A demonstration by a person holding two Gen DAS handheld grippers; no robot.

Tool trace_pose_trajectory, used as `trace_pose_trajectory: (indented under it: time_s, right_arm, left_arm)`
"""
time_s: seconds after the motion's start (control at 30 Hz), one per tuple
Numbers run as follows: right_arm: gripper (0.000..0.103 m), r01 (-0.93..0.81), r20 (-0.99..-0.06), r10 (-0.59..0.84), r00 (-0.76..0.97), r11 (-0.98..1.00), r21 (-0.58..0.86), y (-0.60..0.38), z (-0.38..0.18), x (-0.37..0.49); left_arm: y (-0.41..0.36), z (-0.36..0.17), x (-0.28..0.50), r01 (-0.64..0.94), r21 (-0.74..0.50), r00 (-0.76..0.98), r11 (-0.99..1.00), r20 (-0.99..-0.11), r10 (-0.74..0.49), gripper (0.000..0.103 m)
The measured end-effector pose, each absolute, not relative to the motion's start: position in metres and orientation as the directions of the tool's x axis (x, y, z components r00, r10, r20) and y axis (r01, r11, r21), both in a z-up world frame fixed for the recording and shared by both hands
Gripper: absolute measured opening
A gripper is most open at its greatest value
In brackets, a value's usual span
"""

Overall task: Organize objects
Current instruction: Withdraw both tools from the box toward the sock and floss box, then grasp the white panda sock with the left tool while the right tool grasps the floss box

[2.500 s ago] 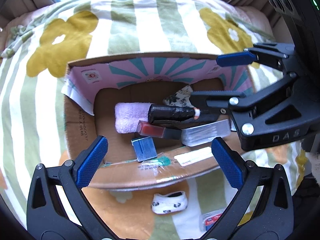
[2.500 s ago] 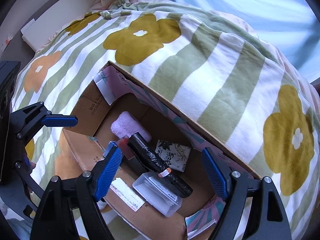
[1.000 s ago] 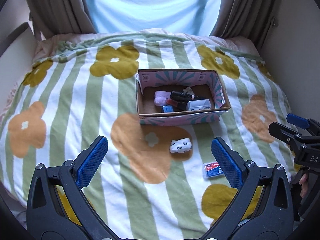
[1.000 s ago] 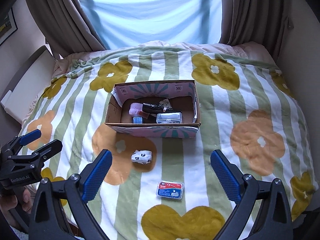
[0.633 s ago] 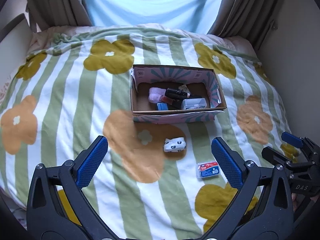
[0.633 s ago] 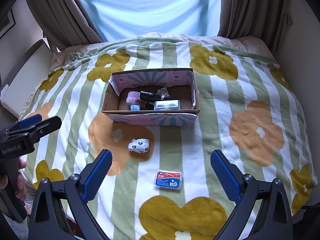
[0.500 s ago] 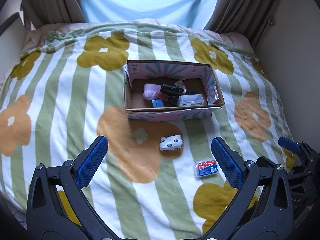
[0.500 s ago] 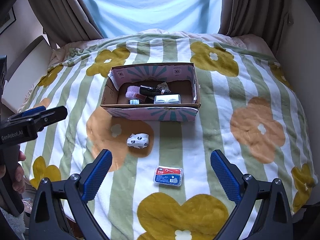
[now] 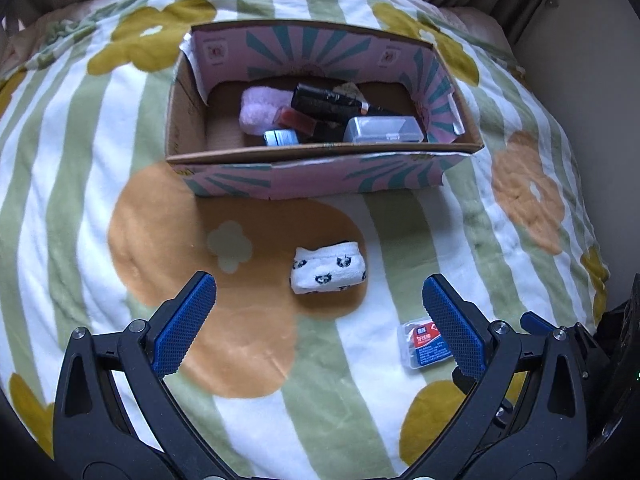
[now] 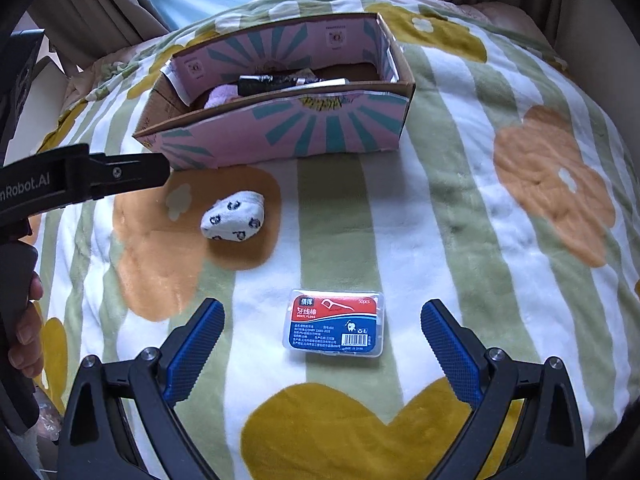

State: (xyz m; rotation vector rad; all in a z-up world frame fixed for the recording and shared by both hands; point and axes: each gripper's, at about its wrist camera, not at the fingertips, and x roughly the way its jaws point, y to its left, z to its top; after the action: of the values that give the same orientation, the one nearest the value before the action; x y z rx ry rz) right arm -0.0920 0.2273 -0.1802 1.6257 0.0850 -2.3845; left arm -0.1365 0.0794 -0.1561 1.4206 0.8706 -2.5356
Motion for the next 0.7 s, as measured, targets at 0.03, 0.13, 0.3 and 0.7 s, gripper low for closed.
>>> trace_pose_trajectory:
  time_s: [0.03, 0.13, 0.3, 0.7]
  right_arm:
    - [0.098, 0.236, -0.927, -0.169, -0.336, -0.968, 0.091, 0.226, -0.191, -0.093]
    - [0.098, 0.213, -0.932, -0.165, -0.322, -0.972, 0.099, 0.225, -0.212, -0.094]
    - [0.098, 0.16, -0.949, -0.129, -0.289, -0.984, 0.085, 0.231, -0.246, -0.096]
    - [0.078, 0.156, -0.94, -0.106, -0.324, -0.986, 0.057, 0.239, -0.254, -0.091]
  left_arm:
    - [0.082, -0.166, -0.141, 0.354, -0.43, -0.553, -0.83, -0.812, 0.185, 0.103]
    - [0.089, -0.192, -0.155, 0.345, -0.424, -0.535, -0.837, -0.822, 0.195, 0.103]
    - [0.097, -0.229, -0.177, 0.359, -0.42, -0.511, -0.833, -0.836, 0.202, 0.103]
    - [0.117, -0.264, -0.202, 0.349, -0.408, -0.491, -0.843, -0.847, 0.206, 0.065]
